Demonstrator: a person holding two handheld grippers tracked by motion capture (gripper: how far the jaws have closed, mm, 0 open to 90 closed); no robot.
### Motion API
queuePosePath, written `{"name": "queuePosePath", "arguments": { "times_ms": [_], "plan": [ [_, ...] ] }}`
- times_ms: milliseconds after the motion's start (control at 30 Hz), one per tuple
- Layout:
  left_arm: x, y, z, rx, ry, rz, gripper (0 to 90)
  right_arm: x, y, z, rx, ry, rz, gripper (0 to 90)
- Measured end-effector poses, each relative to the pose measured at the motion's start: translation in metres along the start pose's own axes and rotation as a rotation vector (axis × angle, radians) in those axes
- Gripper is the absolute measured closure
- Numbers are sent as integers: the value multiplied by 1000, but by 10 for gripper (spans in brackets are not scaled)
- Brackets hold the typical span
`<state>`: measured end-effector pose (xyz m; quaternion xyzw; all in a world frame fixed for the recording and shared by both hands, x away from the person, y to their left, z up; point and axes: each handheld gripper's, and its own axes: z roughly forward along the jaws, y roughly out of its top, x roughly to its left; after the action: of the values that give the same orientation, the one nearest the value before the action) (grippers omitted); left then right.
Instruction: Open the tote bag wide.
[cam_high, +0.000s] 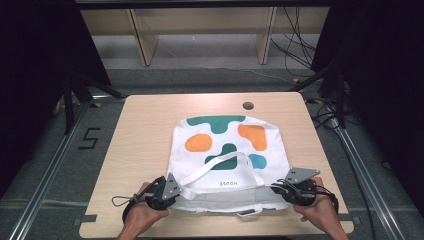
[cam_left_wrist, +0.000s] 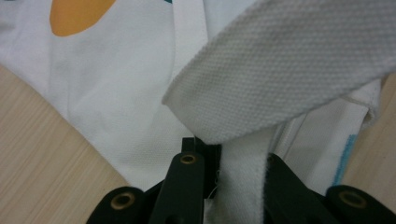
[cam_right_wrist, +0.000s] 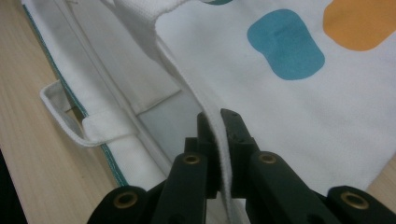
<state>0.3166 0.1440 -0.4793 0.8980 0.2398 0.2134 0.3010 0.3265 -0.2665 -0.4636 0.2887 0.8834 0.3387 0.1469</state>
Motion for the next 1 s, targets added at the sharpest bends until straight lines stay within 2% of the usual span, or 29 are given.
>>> {"name": "queuePosePath", "arguments": {
  "times_ms": [33, 133, 167, 200, 333, 367, 400, 467, 567, 600, 767, 800, 900, 967, 1000],
  "plan": [
    [0, 1, -1, 3, 4, -3, 865, -2, 1, 0, 7, 4, -9, 880],
    [3, 5, -3, 20, -14, 3, 865, -5, 6, -1, 36, 25, -8, 880],
    [5, 7, -4, 20, -25, -1, 866, -6, 11, -5, 45, 31, -21, 881],
    [10, 12, -8, 20, -37, 6, 866, -7, 14, -7, 43, 31, -38, 881],
    [18, 20, -14, 27, -52, 14, 865, -11, 26, -16, 51, 43, -52, 882],
    [20, 23, -17, 27, -51, 18, 865, -13, 34, -20, 64, 49, -49, 882],
    [22, 26, -19, 31, -48, 29, 865, -13, 34, -20, 64, 49, -49, 882],
    [30, 36, -29, 28, -44, 41, 865, -19, 49, -28, 71, 54, -78, 883],
    [36, 42, -35, 28, -42, 41, 865, -22, 58, -34, 67, 67, -74, 883],
    [39, 46, -37, 33, -42, 46, 865, -25, 63, -36, 60, 73, -96, 883],
    [51, 66, -53, 44, -35, 73, 866, -31, 91, -54, 59, 39, -149, 883],
    [56, 73, -59, 51, -36, 75, 866, -32, 95, -57, 60, 48, -144, 883],
    [60, 80, -64, 55, -34, 80, 866, -36, 103, -63, 55, 44, -151, 884],
    [64, 87, -69, 76, -45, 97, 867, -37, 110, -68, 68, 39, -138, 884],
    [65, 90, -71, 80, -37, 106, 867, -38, 113, -70, 70, 37, -142, 884]
  ]
}}
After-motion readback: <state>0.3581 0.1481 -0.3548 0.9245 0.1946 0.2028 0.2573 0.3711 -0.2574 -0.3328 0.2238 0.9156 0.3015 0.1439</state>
